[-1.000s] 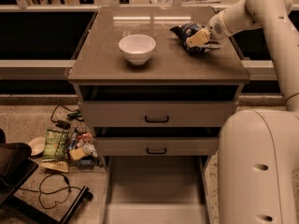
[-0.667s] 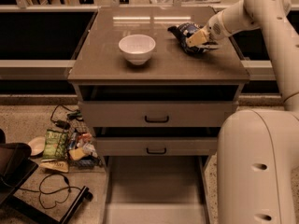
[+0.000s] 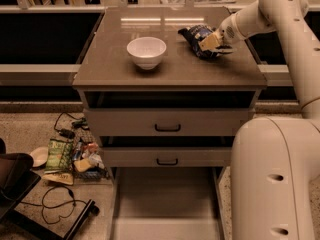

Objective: Place blue chip bag into bottom drawer

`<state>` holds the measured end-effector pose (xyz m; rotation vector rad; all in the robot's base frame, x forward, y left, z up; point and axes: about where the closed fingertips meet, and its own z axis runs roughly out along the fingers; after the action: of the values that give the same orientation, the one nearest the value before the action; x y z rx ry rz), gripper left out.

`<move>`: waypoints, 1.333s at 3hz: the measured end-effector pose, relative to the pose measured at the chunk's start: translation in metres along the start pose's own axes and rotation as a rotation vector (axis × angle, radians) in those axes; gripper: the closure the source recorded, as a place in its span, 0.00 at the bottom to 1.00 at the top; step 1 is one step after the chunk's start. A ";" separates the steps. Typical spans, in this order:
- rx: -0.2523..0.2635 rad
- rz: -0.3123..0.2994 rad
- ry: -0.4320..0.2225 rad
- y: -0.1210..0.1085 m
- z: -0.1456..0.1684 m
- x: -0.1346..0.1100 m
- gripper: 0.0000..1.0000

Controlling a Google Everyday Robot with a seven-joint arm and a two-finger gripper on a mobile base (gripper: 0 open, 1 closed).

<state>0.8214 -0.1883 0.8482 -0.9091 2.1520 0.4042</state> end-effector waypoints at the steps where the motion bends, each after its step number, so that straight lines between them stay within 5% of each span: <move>1: 0.000 0.000 0.000 0.000 -0.001 -0.001 1.00; 4: 0.000 0.000 0.000 0.000 -0.001 -0.001 1.00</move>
Offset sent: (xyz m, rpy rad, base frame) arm -0.0798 0.0032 0.1520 -0.0743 -0.0228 0.0701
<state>0.8213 -0.1882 0.8496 -0.9093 2.1519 0.4039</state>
